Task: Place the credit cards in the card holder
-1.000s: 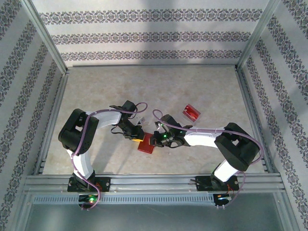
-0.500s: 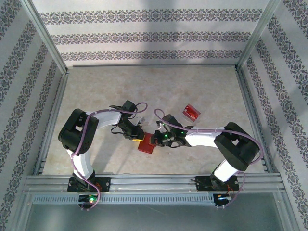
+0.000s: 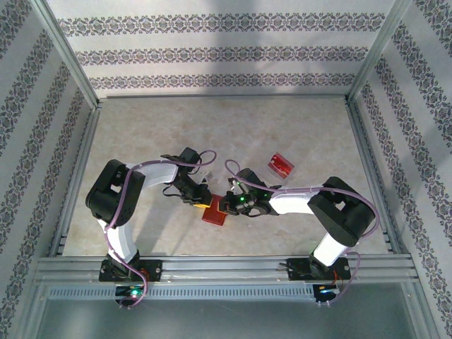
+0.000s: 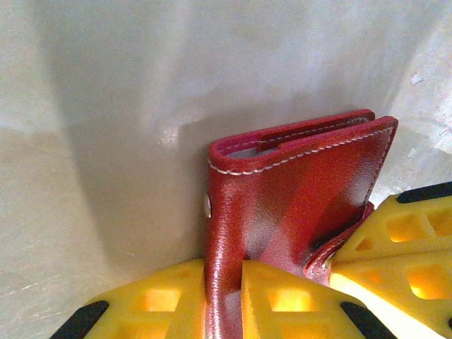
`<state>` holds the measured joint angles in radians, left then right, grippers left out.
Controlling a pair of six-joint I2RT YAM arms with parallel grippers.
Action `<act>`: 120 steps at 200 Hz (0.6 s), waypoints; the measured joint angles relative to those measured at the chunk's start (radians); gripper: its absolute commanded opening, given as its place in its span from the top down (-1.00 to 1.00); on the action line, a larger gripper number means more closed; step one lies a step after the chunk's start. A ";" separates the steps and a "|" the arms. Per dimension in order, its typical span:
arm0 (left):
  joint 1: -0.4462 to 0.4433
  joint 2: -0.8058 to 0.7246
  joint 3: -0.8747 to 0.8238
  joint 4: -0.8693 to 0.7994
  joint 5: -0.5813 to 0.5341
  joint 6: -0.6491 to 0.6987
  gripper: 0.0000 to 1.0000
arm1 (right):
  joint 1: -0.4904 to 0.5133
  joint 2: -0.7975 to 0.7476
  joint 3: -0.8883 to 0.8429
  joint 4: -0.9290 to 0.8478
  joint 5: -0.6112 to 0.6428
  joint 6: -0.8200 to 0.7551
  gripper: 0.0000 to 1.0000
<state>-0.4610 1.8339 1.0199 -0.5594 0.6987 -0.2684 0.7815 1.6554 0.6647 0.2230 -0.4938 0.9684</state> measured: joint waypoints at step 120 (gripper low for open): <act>0.000 0.000 0.000 0.000 0.000 0.000 0.62 | 0.000 0.000 0.048 -0.121 0.026 0.076 0.98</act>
<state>-0.4610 1.8339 1.0199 -0.5594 0.6987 -0.2680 0.7815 1.6550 0.7124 0.1020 -0.4679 1.0443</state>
